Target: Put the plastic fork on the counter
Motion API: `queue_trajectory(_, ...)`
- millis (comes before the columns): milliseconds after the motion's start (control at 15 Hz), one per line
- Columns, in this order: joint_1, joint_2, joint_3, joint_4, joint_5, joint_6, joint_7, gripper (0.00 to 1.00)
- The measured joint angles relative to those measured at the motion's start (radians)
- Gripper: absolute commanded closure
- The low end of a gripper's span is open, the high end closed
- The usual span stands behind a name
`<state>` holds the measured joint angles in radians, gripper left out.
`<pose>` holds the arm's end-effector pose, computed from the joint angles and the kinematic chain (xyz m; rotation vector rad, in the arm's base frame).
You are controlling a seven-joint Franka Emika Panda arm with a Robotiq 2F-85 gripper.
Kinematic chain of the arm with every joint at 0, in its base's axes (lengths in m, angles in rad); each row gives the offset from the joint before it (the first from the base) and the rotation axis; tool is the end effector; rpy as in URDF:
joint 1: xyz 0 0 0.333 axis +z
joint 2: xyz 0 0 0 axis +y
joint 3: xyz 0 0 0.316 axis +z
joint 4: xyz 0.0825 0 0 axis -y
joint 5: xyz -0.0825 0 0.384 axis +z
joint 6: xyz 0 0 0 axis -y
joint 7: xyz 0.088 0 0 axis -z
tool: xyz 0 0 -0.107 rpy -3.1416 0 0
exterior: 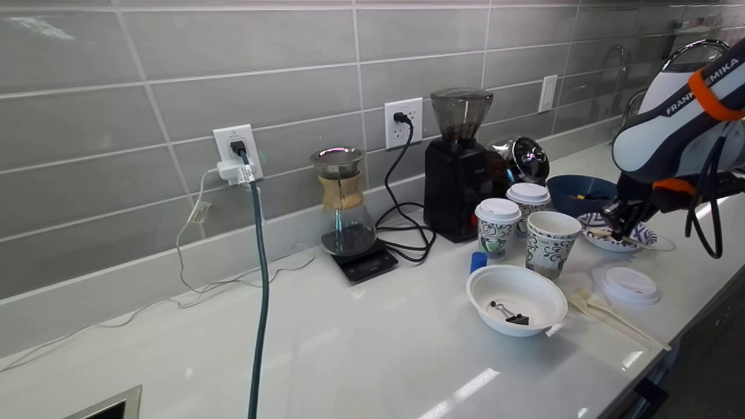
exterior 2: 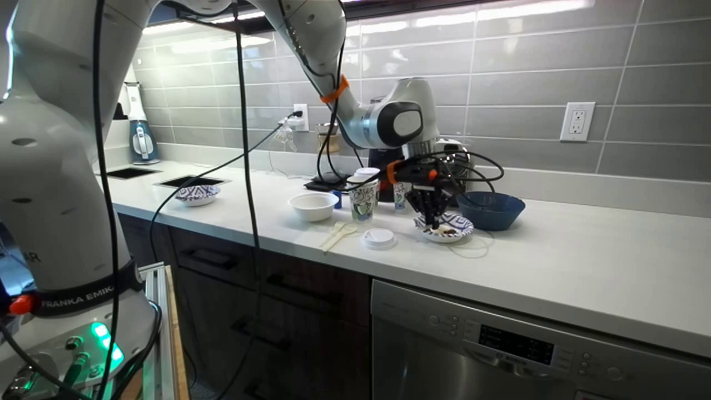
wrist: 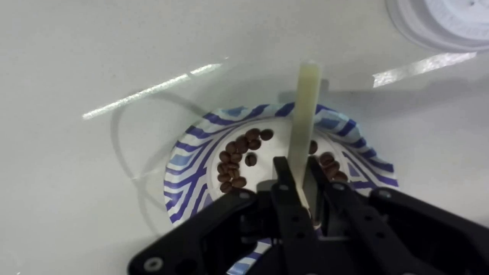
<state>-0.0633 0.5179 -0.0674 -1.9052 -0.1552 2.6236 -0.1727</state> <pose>0.6457 -0.0784 0.2450 2.9665 0.2698 0.2672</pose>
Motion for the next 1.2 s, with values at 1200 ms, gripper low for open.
queue_trajectory(1200,-0.130,-0.382,0.164,-0.429,0.664,-0.069,-0.557,0.97)
